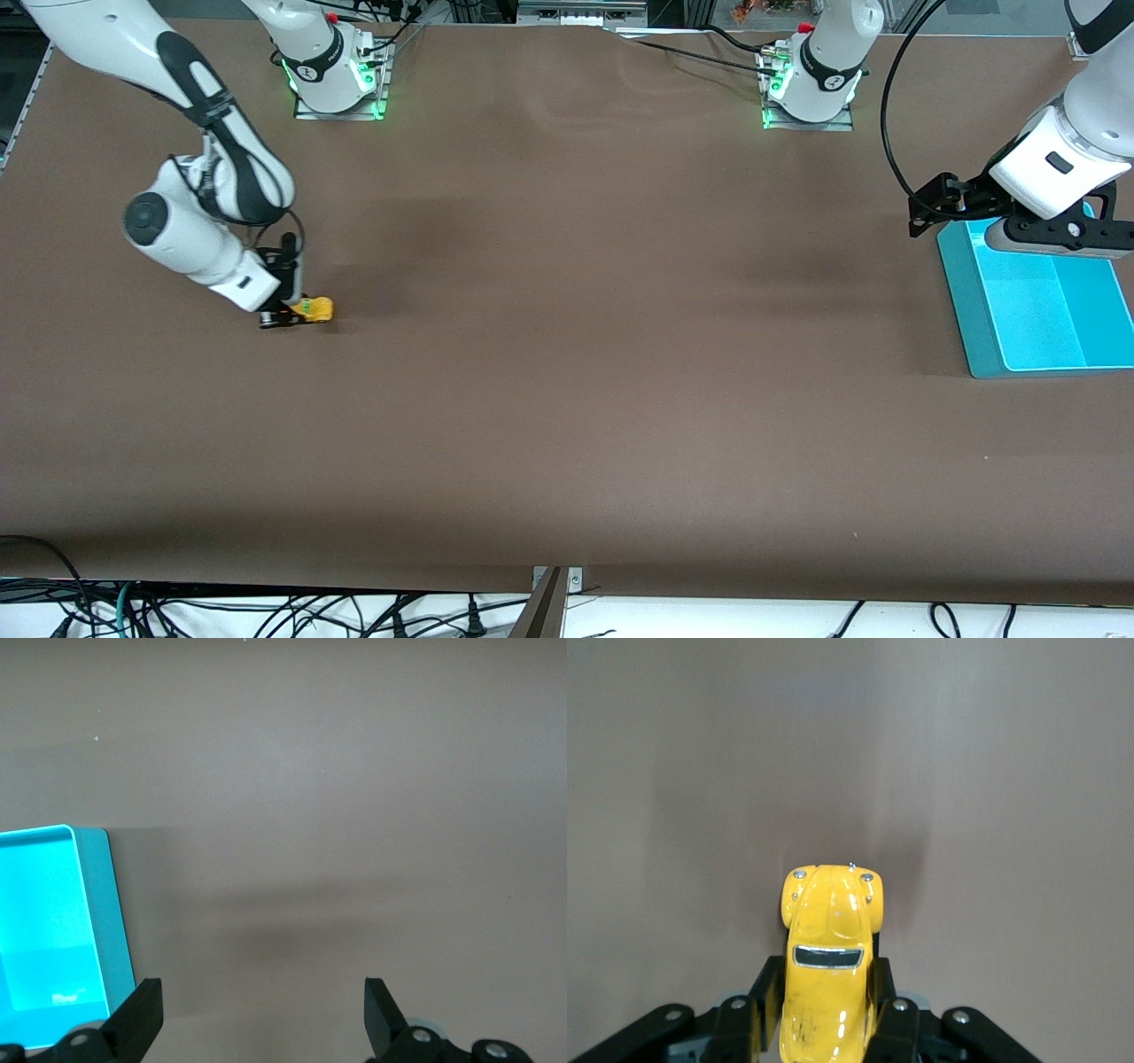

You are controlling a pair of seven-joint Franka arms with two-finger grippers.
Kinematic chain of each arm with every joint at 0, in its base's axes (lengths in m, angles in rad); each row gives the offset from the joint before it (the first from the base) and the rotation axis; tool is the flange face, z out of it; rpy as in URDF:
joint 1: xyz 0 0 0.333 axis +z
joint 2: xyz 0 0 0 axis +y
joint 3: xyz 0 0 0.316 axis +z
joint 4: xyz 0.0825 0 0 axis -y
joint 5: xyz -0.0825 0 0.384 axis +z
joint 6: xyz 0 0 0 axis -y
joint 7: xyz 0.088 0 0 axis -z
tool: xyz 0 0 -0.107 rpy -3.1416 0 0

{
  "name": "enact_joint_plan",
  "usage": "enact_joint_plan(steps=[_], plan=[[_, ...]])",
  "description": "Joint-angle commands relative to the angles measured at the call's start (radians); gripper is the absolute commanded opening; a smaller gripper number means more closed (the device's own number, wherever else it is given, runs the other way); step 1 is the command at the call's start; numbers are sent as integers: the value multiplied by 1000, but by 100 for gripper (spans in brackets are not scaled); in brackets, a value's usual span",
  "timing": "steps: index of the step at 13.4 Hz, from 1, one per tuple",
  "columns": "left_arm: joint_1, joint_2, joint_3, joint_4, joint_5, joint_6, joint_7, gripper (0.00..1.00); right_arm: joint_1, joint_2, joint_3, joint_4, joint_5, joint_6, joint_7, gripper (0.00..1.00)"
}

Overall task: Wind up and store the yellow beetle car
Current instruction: 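Grip the yellow car with the right gripper and pull it back along the table, then release the car toward the cyan tray while the right gripper withdraws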

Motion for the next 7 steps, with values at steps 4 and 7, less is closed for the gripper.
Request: enact_joint_plan(steps=[4,7], plan=[[3,-6,-3,13,-16,-20,-9,100,-69,46,-20,-2,3,0,-74,48],[3,-6,-3,13,-16,-20,-9,100,-69,45,28,39,6,-26,-68,100]])
